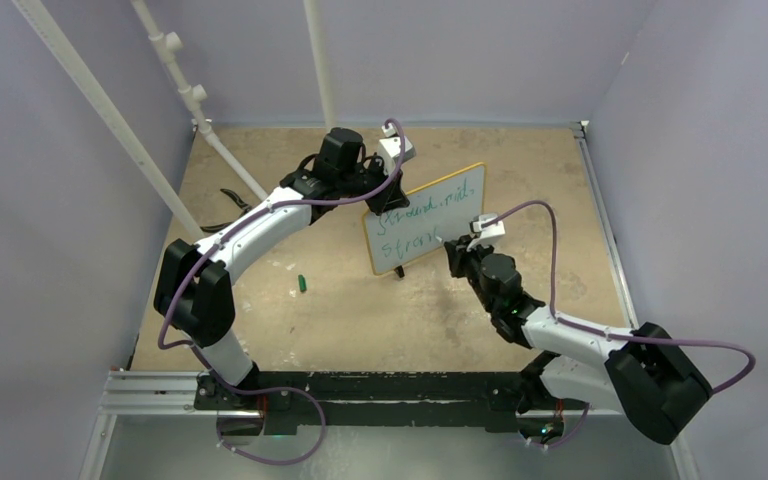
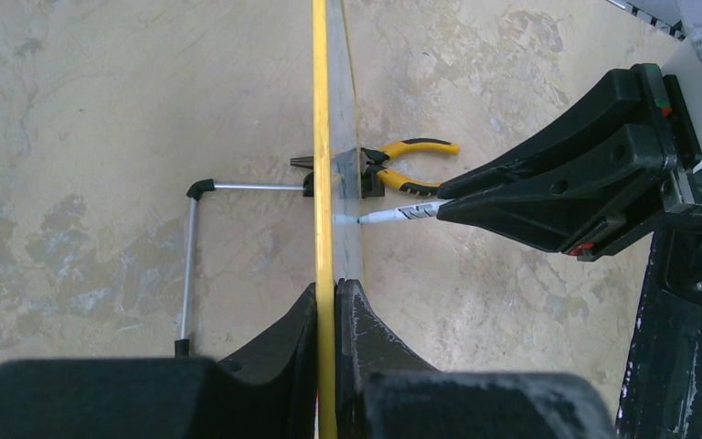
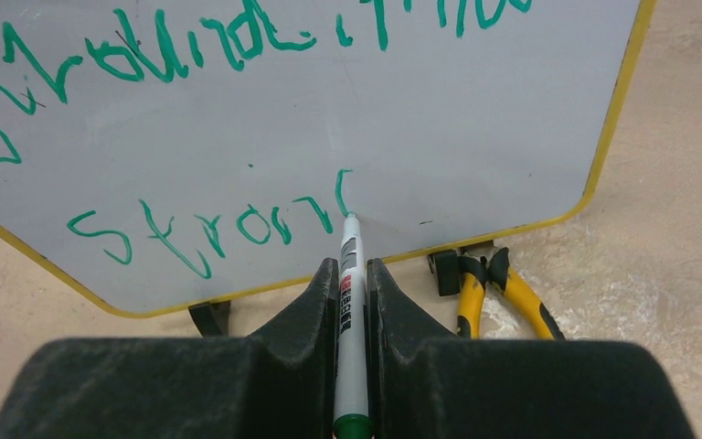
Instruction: Write a sentence on the whiteboard
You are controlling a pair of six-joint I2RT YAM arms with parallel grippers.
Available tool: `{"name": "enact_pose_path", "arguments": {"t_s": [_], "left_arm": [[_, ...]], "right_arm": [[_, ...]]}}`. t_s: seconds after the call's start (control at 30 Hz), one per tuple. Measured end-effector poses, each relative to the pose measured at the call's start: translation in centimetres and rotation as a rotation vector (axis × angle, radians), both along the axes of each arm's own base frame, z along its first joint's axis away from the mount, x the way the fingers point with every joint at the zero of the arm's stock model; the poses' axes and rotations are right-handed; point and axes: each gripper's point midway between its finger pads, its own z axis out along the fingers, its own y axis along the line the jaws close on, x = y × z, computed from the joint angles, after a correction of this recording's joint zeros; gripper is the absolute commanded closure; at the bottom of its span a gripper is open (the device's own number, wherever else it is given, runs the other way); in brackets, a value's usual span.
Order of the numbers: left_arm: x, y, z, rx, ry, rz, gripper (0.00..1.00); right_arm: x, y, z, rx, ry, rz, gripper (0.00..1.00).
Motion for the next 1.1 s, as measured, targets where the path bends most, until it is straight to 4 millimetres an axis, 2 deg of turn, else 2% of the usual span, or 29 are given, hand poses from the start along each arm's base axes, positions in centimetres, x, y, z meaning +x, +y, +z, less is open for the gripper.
{"name": "enact_pose_path", "arguments": {"t_s": [0.2,0.63,1.1], "left_arm": [[0.0,0.0,0.0,-0.001,0.001,-0.002,1.00],[-0.1,-0.1,0.0,-0.002,0.001,-0.005,1.00],[-0.1,0.0,0.0,-0.001,0.001,-0.003,1.00]], "right_arm": [[0.2,-0.5,0.2,-0.001,-0.005,-0.029,1.00],[0.3,-0.7,3.1,0.056,-0.086,-0.043,1.00],[0.5,-0.8,1.0,0.013,-0.033,-0.055,1.00]]}}
